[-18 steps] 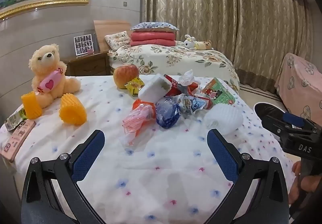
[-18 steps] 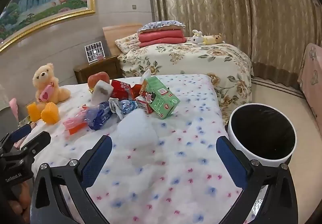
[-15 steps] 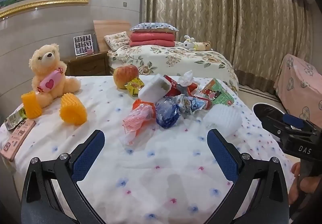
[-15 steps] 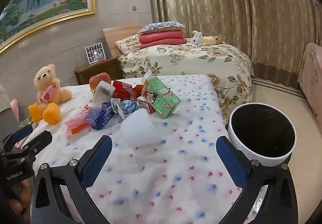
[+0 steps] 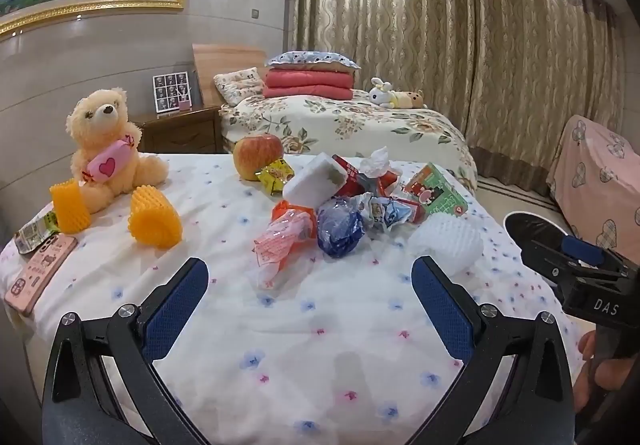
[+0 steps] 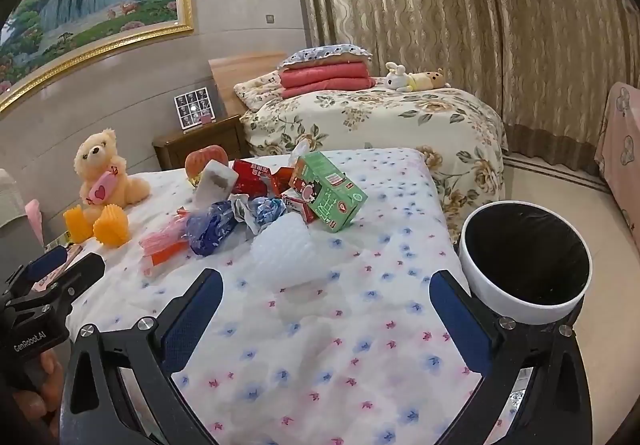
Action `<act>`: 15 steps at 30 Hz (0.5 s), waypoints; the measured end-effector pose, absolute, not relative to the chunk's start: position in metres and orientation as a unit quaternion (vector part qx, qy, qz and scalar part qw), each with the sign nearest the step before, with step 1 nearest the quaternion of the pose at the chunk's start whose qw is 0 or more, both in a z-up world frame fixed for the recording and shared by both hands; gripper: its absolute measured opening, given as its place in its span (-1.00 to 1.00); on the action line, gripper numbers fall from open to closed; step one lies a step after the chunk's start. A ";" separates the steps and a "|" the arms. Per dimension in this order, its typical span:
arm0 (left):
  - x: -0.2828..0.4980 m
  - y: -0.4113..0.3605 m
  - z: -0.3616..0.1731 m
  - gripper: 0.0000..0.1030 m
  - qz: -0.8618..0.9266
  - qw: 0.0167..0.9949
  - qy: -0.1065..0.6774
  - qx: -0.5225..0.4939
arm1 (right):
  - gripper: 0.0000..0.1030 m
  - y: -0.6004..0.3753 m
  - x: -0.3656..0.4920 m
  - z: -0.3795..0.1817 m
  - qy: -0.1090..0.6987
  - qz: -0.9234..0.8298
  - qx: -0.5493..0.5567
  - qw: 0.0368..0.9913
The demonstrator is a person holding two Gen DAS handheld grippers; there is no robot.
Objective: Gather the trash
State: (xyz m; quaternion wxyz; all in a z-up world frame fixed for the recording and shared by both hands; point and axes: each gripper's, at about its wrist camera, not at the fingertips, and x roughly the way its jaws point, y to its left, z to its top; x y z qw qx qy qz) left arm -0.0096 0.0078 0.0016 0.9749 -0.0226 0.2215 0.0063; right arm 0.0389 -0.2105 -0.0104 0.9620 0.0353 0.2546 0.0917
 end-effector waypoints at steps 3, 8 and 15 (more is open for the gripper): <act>-0.011 0.007 0.003 1.00 0.007 0.975 0.220 -0.023 | 1.00 -0.211 0.038 -0.010 0.253 0.093 0.036 0.962; -0.009 0.007 0.001 1.00 0.006 0.975 0.220 -0.026 | 1.00 -0.211 0.039 -0.011 0.252 0.093 0.041 0.962; -0.012 0.009 0.002 1.00 0.006 0.975 0.219 -0.027 | 1.00 -0.214 0.037 -0.013 0.245 0.092 0.044 0.964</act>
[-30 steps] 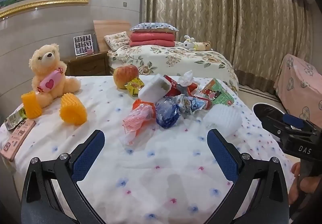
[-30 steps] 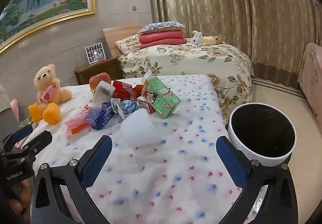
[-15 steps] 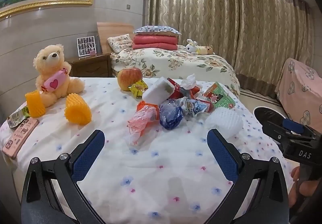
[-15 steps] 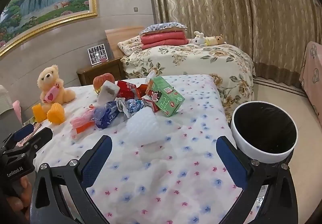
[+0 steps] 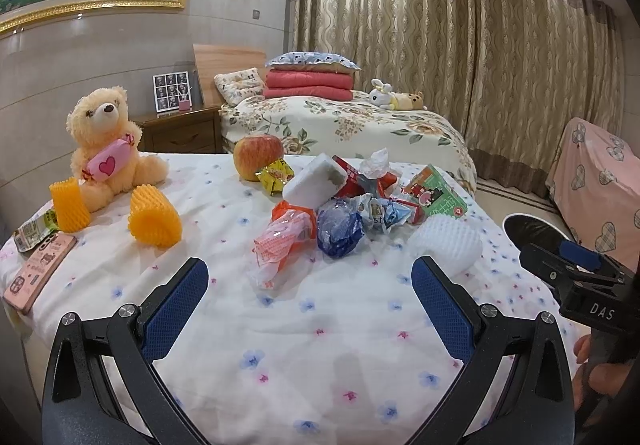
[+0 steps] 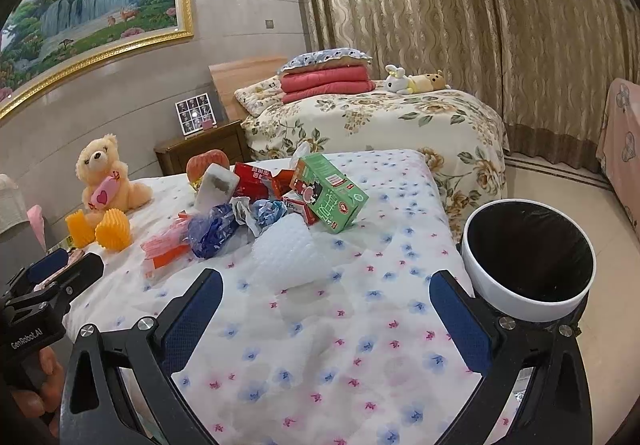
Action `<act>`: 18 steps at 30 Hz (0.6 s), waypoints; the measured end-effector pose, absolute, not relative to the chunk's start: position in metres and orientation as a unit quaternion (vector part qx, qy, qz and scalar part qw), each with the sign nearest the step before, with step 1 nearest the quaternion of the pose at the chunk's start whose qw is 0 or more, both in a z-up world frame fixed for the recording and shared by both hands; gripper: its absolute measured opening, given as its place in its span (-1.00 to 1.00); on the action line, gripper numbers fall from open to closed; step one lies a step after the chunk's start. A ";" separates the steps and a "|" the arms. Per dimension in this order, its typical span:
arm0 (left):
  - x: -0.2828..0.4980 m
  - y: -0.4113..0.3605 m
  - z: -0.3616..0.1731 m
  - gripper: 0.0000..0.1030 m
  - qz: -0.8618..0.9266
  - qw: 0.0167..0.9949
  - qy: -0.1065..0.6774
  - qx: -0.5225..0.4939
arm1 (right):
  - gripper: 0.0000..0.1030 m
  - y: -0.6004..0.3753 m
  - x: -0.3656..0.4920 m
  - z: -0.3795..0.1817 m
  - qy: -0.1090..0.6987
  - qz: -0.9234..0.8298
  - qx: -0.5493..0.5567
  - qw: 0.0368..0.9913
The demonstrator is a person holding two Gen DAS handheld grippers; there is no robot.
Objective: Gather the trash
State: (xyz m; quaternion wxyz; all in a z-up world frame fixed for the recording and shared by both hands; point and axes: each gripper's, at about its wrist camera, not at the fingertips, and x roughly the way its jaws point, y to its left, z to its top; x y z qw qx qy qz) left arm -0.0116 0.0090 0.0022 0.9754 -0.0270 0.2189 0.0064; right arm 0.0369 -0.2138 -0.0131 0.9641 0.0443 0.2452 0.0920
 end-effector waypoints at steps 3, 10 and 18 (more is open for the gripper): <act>-0.012 0.010 0.002 1.00 0.006 0.975 0.219 -0.028 | 1.00 -0.213 0.037 -0.015 0.245 0.093 0.044 0.964; -0.013 0.009 0.002 1.00 0.007 0.976 0.218 -0.027 | 1.00 -0.209 0.033 -0.016 0.228 0.092 0.032 0.969; -0.014 0.007 0.001 1.00 0.005 0.976 0.218 -0.027 | 1.00 -0.210 0.032 -0.017 0.224 0.089 0.036 0.970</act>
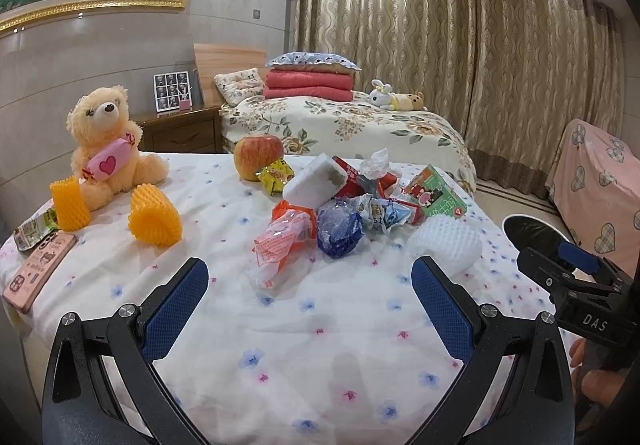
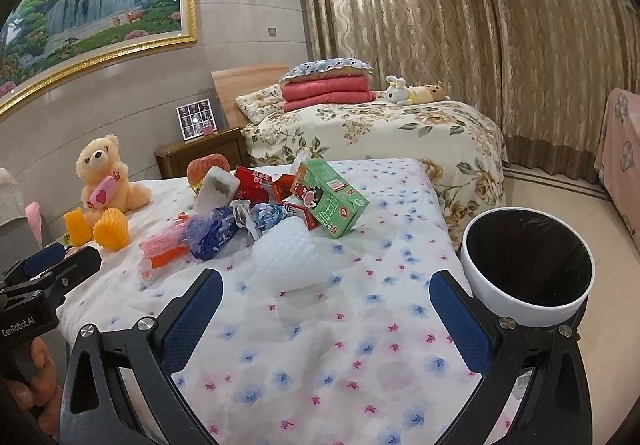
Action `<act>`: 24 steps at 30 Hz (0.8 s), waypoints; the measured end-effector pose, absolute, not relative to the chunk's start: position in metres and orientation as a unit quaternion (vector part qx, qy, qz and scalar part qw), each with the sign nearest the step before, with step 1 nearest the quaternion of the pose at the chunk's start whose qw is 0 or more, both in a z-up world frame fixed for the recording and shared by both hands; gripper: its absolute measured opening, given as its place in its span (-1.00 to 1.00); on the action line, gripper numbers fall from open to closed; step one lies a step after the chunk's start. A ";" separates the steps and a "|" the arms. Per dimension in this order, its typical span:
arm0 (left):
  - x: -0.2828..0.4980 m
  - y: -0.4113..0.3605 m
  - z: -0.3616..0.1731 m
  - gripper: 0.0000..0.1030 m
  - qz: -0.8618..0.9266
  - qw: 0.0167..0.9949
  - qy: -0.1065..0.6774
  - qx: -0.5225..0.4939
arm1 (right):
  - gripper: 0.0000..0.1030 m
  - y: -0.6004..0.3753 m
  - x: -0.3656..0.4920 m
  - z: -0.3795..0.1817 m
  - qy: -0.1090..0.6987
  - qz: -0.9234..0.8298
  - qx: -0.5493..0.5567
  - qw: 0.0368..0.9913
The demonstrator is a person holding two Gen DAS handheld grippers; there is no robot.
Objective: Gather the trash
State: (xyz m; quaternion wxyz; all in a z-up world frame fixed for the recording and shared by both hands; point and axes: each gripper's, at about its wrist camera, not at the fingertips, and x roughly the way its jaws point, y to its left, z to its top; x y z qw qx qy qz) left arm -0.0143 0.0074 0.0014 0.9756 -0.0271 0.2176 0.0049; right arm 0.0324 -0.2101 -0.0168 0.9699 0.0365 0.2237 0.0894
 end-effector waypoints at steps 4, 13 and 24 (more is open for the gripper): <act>-0.012 0.010 0.003 1.00 0.004 0.976 0.217 -0.027 | 1.00 -0.211 0.032 -0.017 0.223 0.090 0.037 0.970; -0.014 0.008 0.003 1.00 0.004 0.976 0.217 -0.027 | 1.00 -0.210 0.033 -0.016 0.224 0.092 0.036 0.970; -0.013 0.007 0.002 1.00 0.003 0.976 0.217 -0.027 | 1.00 -0.207 0.035 -0.017 0.226 0.094 0.037 0.969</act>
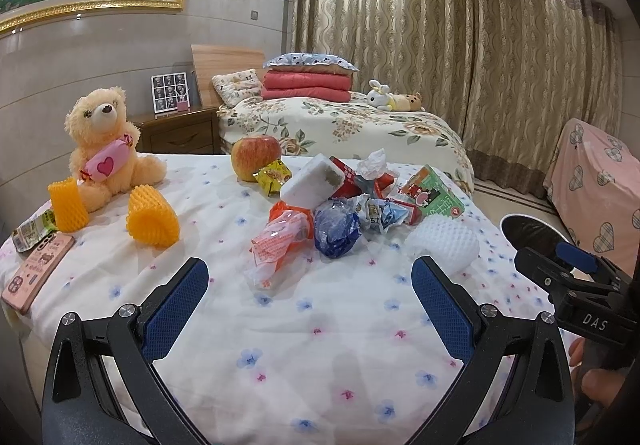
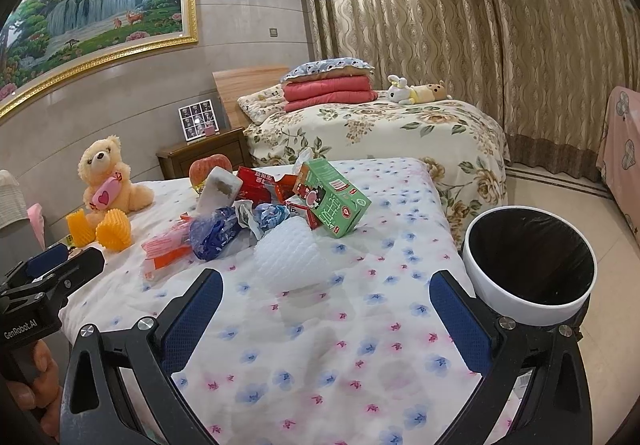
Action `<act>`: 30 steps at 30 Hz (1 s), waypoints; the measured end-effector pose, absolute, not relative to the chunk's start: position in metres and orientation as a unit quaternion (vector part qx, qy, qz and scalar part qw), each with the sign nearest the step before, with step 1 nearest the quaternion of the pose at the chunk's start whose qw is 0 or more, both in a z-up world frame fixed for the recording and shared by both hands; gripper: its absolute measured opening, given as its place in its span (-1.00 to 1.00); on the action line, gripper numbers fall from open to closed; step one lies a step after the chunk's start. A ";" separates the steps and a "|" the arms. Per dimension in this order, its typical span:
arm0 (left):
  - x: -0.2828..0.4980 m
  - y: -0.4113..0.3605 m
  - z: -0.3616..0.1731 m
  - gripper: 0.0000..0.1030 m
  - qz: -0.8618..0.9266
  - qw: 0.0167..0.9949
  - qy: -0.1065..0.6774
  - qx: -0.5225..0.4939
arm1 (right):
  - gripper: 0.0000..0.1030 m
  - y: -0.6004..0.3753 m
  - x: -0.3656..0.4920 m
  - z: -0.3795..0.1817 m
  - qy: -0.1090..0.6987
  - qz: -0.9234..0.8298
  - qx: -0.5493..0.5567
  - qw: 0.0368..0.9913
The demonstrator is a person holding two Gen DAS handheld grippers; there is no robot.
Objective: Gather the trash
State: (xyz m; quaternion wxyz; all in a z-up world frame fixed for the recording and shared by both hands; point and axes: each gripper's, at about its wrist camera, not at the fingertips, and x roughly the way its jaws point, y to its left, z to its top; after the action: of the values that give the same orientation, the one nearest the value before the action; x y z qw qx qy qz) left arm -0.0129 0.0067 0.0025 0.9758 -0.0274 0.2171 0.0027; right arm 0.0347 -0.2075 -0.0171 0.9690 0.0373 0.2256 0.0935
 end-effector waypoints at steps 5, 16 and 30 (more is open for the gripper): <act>-0.013 0.006 0.002 1.00 0.003 0.975 0.219 -0.029 | 1.00 -0.208 0.033 -0.018 0.227 0.094 0.040 0.968; -0.002 0.013 -0.010 1.00 0.003 0.969 0.245 -0.033 | 1.00 -0.207 0.039 -0.023 0.245 0.096 0.046 0.964; 0.053 0.041 -0.037 0.88 0.008 0.949 0.313 -0.042 | 1.00 -0.206 0.084 -0.038 0.320 0.106 0.084 0.938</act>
State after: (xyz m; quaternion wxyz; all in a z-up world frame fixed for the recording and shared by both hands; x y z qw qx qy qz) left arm 0.0526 0.0406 -0.0367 0.9488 -0.0417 0.3130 0.0083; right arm 0.0842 -0.2062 -0.0384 0.9377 0.0838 0.3200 0.1061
